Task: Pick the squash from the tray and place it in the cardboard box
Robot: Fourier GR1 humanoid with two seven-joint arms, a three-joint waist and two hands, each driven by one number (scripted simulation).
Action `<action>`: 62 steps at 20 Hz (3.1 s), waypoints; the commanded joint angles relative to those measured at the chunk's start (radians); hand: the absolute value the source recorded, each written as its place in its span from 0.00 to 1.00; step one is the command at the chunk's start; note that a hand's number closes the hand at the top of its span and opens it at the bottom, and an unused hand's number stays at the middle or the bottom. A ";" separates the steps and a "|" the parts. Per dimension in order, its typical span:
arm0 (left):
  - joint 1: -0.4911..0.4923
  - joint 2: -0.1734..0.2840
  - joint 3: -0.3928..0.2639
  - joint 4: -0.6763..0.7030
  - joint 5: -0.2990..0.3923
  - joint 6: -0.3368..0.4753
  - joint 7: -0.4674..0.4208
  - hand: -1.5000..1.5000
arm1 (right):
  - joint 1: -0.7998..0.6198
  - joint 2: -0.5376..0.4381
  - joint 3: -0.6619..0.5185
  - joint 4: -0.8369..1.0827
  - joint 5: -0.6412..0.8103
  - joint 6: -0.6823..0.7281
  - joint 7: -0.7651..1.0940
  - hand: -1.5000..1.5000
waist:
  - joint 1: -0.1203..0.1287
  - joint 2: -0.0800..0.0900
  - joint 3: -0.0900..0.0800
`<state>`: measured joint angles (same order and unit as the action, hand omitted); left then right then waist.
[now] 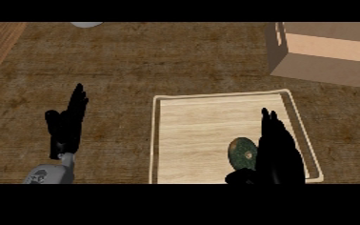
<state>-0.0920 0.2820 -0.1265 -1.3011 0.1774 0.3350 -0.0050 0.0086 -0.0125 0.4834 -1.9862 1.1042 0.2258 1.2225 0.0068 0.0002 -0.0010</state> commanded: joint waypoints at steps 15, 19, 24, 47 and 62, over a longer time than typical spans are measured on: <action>-0.043 -0.055 0.010 0.026 -0.042 0.010 0.017 0.50 | -0.070 0.012 -0.020 0.168 -0.029 -0.030 0.142 0.00 | -0.007 0.000 0.001; -0.013 -0.007 0.064 0.029 -0.008 -0.055 -0.012 0.50 | -0.063 0.012 -0.018 0.135 -0.030 -0.016 0.155 0.00 | -0.006 -0.001 0.000; 0.041 -0.012 0.066 -0.017 -0.037 -0.070 -0.011 0.50 | -0.079 0.012 -0.019 0.277 0.033 -0.136 -0.025 1.00 | -0.003 0.000 0.001; -0.008 -0.024 0.103 -0.019 -0.053 -0.058 0.057 0.50 | 0.089 -0.728 -0.221 -0.066 -0.390 0.058 -1.168 1.00 | -0.025 -0.004 0.002; 0.032 -0.060 0.089 -0.048 -0.082 -0.066 0.022 0.50 | 0.004 -0.895 -0.985 -0.050 -0.971 0.287 -1.253 1.00 | -0.007 -0.001 0.001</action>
<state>-0.0653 0.2310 -0.0284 -1.3210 0.1051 0.2681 0.0037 0.0996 -0.8506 -0.3710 -2.1244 0.2216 0.4449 -0.0379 -0.0166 -0.0040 -0.0005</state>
